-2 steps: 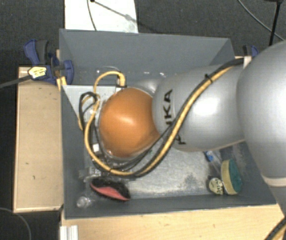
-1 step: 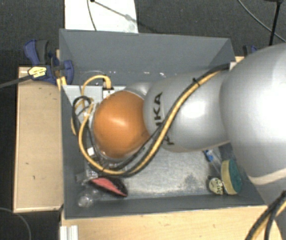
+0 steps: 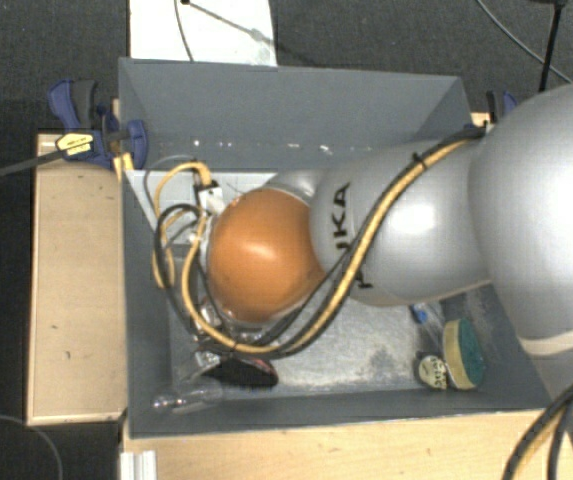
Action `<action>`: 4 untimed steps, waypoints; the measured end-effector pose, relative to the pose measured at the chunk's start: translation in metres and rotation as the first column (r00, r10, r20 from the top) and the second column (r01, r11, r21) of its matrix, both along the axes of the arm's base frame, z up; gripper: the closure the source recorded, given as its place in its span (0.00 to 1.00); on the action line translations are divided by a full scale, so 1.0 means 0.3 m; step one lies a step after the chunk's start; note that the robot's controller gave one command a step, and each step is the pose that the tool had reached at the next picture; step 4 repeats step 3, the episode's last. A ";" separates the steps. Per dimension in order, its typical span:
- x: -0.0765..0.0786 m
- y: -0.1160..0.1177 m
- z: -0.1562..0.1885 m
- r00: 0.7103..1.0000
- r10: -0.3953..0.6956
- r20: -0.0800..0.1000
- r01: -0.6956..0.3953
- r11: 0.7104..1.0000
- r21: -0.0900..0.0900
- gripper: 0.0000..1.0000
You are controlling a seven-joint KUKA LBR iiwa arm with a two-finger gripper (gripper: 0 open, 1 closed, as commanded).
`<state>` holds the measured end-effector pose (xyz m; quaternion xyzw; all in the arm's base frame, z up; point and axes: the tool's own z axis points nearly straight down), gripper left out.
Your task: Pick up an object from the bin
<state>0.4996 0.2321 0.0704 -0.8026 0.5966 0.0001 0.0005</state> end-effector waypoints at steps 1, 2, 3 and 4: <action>0.002 0.001 0.001 1.000 -0.005 0.001 0.005 1.000 0.000 1.00; 0.006 0.004 0.207 1.000 -0.013 0.005 0.013 1.000 0.003 1.00; 0.010 0.007 0.443 1.000 -0.020 0.006 0.020 1.000 0.004 1.00; 0.010 0.007 0.443 1.000 -0.020 0.006 0.020 1.000 0.004 1.00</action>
Offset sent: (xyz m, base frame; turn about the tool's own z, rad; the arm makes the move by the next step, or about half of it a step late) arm 0.0000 0.0000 0.0000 0.0000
